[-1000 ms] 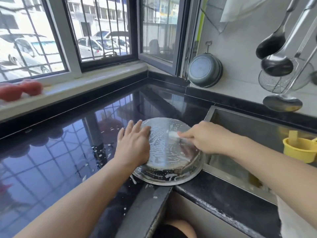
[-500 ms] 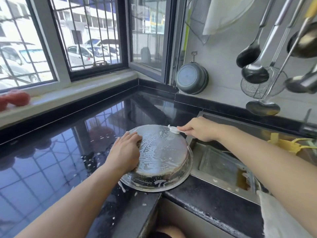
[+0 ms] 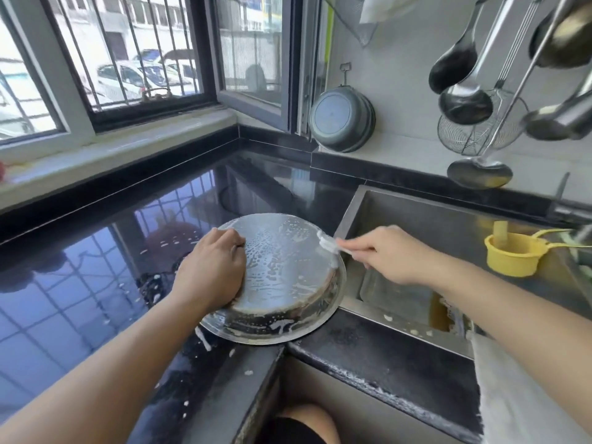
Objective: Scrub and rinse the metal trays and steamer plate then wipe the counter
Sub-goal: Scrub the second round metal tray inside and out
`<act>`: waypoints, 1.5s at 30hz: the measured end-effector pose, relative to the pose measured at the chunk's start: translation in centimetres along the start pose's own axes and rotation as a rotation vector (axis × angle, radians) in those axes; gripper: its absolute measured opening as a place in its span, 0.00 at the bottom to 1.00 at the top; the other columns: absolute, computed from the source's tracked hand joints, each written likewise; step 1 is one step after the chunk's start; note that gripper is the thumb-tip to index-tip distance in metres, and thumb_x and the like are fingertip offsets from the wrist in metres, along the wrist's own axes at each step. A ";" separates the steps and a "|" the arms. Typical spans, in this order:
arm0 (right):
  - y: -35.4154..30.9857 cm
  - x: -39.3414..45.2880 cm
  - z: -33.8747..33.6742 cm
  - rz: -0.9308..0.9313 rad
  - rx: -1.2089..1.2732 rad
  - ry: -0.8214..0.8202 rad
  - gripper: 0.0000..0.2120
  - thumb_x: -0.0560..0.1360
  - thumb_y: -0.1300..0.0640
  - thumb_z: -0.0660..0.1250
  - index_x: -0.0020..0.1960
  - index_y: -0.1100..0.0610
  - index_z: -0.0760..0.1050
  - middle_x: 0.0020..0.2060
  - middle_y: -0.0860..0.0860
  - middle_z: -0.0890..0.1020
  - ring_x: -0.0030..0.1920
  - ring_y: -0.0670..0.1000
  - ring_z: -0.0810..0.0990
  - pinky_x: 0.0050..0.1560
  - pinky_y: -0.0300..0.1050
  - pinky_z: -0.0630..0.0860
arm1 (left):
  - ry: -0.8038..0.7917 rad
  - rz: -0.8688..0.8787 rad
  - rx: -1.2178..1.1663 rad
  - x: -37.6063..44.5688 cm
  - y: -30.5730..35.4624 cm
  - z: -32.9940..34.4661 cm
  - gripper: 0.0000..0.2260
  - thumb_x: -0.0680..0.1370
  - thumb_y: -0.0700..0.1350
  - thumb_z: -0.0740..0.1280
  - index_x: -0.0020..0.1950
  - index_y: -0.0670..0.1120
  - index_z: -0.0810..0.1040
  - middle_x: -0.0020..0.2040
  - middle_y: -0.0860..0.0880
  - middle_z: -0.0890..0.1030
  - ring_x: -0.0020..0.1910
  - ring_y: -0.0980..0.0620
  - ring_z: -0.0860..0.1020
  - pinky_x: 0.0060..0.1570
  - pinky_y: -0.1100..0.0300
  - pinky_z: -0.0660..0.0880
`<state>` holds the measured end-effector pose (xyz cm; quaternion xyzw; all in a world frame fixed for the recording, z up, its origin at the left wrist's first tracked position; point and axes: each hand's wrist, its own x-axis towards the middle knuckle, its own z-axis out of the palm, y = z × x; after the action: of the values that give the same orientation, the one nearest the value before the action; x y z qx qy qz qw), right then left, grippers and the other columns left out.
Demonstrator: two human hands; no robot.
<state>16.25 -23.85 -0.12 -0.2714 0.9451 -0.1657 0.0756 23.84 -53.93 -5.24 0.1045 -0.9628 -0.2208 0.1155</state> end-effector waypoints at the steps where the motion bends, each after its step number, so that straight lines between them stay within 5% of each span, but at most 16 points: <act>1: -0.1 1.5 -0.3 0.011 -0.036 0.004 0.18 0.84 0.53 0.61 0.70 0.37 0.73 0.38 0.43 0.81 0.37 0.41 0.75 0.42 0.35 0.70 | -0.002 0.004 -0.009 0.0 0.0 0.0 0.14 0.85 0.50 0.57 0.67 0.52 0.77 0.68 0.51 0.74 0.68 0.46 0.73 0.66 0.47 0.71; 9: -1.8 4.9 -0.8 -0.006 -0.186 0.017 0.18 0.85 0.50 0.58 0.70 0.32 0.71 0.59 0.52 0.82 0.53 0.56 0.80 0.55 0.52 0.78 | 0.031 0.031 -0.009 0.0 0.0 0.0 0.14 0.85 0.50 0.57 0.66 0.50 0.77 0.69 0.50 0.75 0.69 0.47 0.71 0.68 0.46 0.70; 12: -2.7 0.4 -1.0 -0.048 -0.149 -0.094 0.16 0.85 0.46 0.57 0.69 0.31 0.71 0.39 0.45 0.76 0.38 0.48 0.76 0.43 0.45 0.74 | 0.039 0.007 -0.016 0.0 0.1 0.1 0.14 0.85 0.49 0.56 0.66 0.51 0.77 0.70 0.51 0.74 0.70 0.47 0.71 0.68 0.46 0.71; 14: -3.3 -0.8 -1.6 -0.045 -0.178 -0.162 0.15 0.85 0.46 0.58 0.69 0.33 0.73 0.35 0.41 0.72 0.35 0.43 0.71 0.40 0.43 0.70 | 0.040 -0.002 -0.015 0.0 0.2 0.2 0.15 0.85 0.49 0.56 0.67 0.52 0.77 0.71 0.51 0.74 0.70 0.47 0.71 0.68 0.46 0.71; 17: -3.5 1.7 -2.5 -0.024 -0.270 -0.148 0.16 0.84 0.48 0.60 0.69 0.34 0.73 0.54 0.48 0.83 0.55 0.53 0.80 0.56 0.51 0.76 | 0.035 0.001 -0.010 -0.3 0.4 0.1 0.15 0.86 0.49 0.55 0.68 0.52 0.77 0.71 0.52 0.73 0.71 0.48 0.70 0.68 0.48 0.70; 20: -3.1 5.5 -2.1 0.040 -0.317 -0.072 0.18 0.85 0.51 0.58 0.71 0.36 0.73 0.68 0.54 0.77 0.63 0.59 0.77 0.61 0.55 0.76 | 0.040 0.009 -0.017 -0.4 0.7 -0.2 0.15 0.86 0.48 0.55 0.69 0.52 0.77 0.71 0.53 0.73 0.72 0.50 0.69 0.68 0.50 0.69; 27: -2.8 1.3 -1.2 0.083 -0.262 -0.053 0.19 0.85 0.51 0.56 0.73 0.33 0.69 0.68 0.56 0.77 0.57 0.55 0.80 0.51 0.47 0.75 | 0.074 0.010 -0.014 -0.4 0.5 -0.1 0.16 0.86 0.48 0.55 0.68 0.52 0.77 0.71 0.52 0.74 0.71 0.49 0.70 0.68 0.50 0.69; 30: -2.9 -2.9 -0.5 0.087 -0.132 -0.103 0.19 0.85 0.50 0.57 0.71 0.31 0.69 0.46 0.54 0.83 0.34 0.42 0.70 0.36 0.39 0.68 | 0.085 0.002 -0.013 -0.5 0.6 0.0 0.16 0.85 0.48 0.55 0.68 0.52 0.78 0.71 0.52 0.74 0.71 0.49 0.70 0.67 0.50 0.70; 32: -2.5 -3.5 -0.1 0.076 -0.083 -0.068 0.18 0.85 0.50 0.59 0.70 0.31 0.71 0.34 0.49 0.79 0.31 0.45 0.69 0.39 0.43 0.73 | 0.080 -0.003 -0.011 -0.6 0.6 0.0 0.16 0.85 0.47 0.55 0.68 0.52 0.77 0.71 0.52 0.74 0.71 0.49 0.70 0.68 0.49 0.69; 35: -3.5 -3.9 0.8 0.124 -0.097 0.059 0.19 0.84 0.49 0.58 0.70 0.27 0.68 0.43 0.50 0.83 0.37 0.51 0.79 0.49 0.51 0.80 | 0.072 -0.002 -0.006 -0.6 0.7 0.0 0.16 0.86 0.47 0.54 0.69 0.51 0.77 0.72 0.52 0.73 0.72 0.49 0.68 0.69 0.50 0.67; 39: -7.0 -7.7 3.9 0.042 -0.039 0.082 0.20 0.84 0.49 0.59 0.66 0.23 0.66 0.48 0.51 0.86 0.33 0.49 0.78 0.43 0.51 0.80 | 0.079 0.012 0.000 -0.6 0.6 0.1 0.16 0.86 0.46 0.54 0.70 0.51 0.76 0.72 0.51 0.73 0.73 0.49 0.68 0.69 0.51 0.66; 43: -5.5 -5.7 2.5 0.162 -0.139 0.142 0.21 0.84 0.51 0.58 0.70 0.28 0.67 0.58 0.54 0.83 0.52 0.61 0.82 0.51 0.54 0.80 | 0.054 0.020 0.008 -0.6 0.6 -0.2 0.17 0.86 0.44 0.53 0.71 0.50 0.76 0.74 0.51 0.72 0.74 0.48 0.68 0.70 0.50 0.66; 45: -5.6 -5.3 1.9 0.166 -0.200 0.107 0.23 0.84 0.54 0.56 0.73 0.30 0.66 0.57 0.54 0.82 0.52 0.62 0.81 0.51 0.55 0.79 | 0.051 0.023 0.010 -0.8 0.8 -0.2 0.18 0.86 0.43 0.53 0.71 0.50 0.75 0.74 0.50 0.72 0.74 0.48 0.67 0.70 0.50 0.66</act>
<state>23.88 -25.95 0.33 -0.1895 0.9787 -0.0782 0.0111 24.51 -53.14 -4.83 0.0996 -0.9618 -0.2117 0.1418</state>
